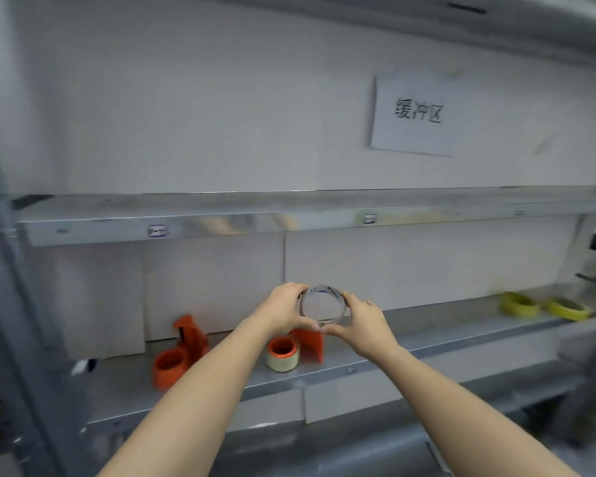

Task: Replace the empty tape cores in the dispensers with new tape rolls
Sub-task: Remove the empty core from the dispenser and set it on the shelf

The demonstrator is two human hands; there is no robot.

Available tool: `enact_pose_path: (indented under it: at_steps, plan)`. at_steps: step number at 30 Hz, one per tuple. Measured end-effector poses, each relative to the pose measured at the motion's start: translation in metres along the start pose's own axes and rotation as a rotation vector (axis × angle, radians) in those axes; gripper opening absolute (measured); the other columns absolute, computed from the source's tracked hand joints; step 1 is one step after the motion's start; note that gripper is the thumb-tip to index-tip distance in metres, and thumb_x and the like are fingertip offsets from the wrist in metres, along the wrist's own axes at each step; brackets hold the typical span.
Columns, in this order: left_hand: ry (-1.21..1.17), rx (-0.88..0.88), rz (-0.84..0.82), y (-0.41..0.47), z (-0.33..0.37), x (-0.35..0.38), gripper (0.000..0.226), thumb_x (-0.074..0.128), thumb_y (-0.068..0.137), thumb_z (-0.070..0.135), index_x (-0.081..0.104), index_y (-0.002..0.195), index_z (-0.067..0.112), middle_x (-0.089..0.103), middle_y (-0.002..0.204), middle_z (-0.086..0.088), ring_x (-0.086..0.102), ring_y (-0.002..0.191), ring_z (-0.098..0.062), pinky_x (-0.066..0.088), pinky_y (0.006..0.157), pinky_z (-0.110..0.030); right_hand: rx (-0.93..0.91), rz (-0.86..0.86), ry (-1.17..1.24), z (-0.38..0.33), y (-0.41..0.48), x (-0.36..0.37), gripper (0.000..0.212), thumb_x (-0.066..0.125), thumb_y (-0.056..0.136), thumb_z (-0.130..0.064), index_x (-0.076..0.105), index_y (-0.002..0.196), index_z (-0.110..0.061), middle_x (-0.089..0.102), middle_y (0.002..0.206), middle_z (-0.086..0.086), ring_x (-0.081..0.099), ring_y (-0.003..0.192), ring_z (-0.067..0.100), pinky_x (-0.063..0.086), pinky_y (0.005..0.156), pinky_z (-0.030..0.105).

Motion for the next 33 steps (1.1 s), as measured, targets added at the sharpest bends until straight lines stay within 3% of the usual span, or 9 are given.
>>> enact_pose_path:
  at_steps: [9,16,33]
  plan:
    - [-0.109,0.048,-0.069,0.099,0.146,0.136,0.071,0.085,0.065,0.034,0.057,0.128,0.019,0.059,0.128,-0.007,0.052,0.122,-0.021,0.042,0.105,-0.035,0.101,-0.017,-0.064,0.184,0.0,-0.115,0.063,0.072,0.072,-0.047,0.049,0.125,-0.022,0.066,0.115,0.002,0.052,0.111,0.026,0.034,0.092,0.03]
    - [-0.114,0.044,-0.148,0.168,0.216,0.202,0.061,0.085,0.067,0.031,0.061,0.122,0.019,0.062,0.125,-0.005,0.054,0.12,-0.021,0.045,0.1,-0.033,0.163,-0.021,-0.065,0.289,0.018,-0.162,0.065,0.072,0.072,-0.048,0.048,0.125,-0.02,0.066,0.115,0.005,0.052,0.111,0.028,0.037,0.091,0.032]
    - [-0.098,-0.042,-0.229,0.366,0.259,0.337,0.072,0.086,0.062,0.036,0.059,0.126,0.016,0.059,0.132,-0.005,0.053,0.124,-0.022,0.044,0.104,-0.033,0.218,-0.152,-0.181,0.5,0.152,-0.184,0.076,0.069,0.069,-0.058,0.044,0.128,-0.018,0.066,0.116,0.005,0.058,0.111,0.026,0.045,0.09,0.033]
Point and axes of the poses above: each hand's wrist, its own y-axis towards the middle knuckle, its own x-axis out of the palm, z = x × y, the point moved 9 cm from there along y, towards the middle knuckle
